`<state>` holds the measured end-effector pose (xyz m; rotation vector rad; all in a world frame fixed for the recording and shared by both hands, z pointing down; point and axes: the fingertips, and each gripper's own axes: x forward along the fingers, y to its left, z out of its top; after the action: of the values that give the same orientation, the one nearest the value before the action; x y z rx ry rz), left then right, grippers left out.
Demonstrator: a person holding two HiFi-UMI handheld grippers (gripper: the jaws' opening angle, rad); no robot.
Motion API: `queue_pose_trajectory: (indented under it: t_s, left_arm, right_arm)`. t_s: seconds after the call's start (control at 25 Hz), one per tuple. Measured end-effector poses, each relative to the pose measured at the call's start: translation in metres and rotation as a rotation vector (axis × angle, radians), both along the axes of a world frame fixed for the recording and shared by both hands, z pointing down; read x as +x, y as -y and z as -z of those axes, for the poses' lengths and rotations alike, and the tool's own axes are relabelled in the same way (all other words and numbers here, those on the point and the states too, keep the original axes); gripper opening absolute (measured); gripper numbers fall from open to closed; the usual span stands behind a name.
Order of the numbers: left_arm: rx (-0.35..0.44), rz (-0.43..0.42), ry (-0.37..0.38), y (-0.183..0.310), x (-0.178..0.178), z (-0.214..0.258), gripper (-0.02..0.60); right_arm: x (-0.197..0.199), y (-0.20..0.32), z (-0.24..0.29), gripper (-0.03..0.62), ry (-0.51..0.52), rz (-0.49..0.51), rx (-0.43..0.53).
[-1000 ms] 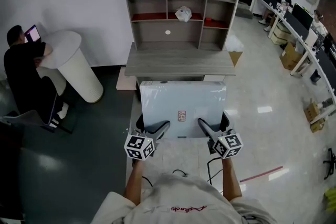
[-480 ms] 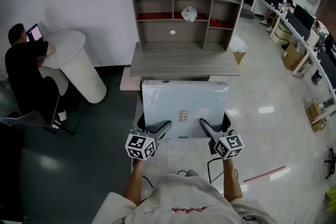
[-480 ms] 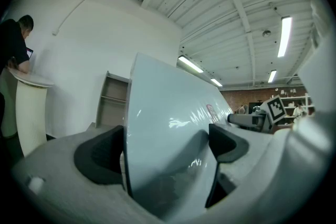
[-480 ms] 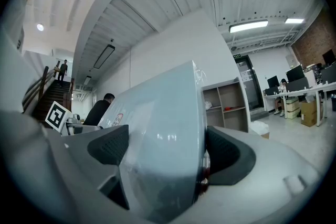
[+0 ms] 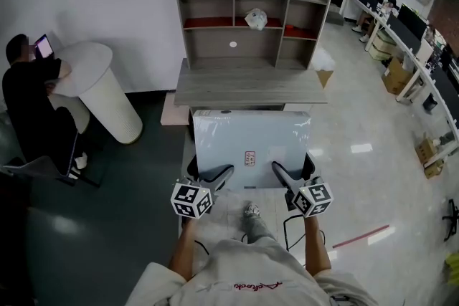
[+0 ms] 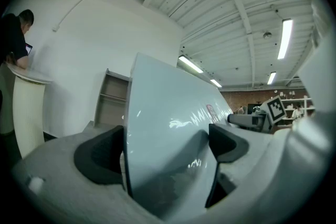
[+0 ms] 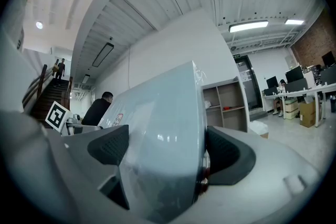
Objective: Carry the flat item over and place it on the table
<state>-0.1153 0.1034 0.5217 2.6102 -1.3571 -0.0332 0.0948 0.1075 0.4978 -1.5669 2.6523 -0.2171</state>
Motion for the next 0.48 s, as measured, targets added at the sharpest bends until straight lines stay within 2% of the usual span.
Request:
queue_pose_trajectory:
  t_s: [0.28, 0.48]
  left_arm:
    - [-0.018, -0.012, 0.008, 0.029, 0.009, -0.01, 0.522]
    - [-0.021, -0.009, 0.005, 0.069, 0.012, -0.013, 0.522]
  right_arm:
    - [0.009, 0.027, -0.012, 0.468, 0.009, -0.012, -0.019]
    - [0.012, 0.068, -0.014, 0.468, 0.006, -0.01, -0.021]
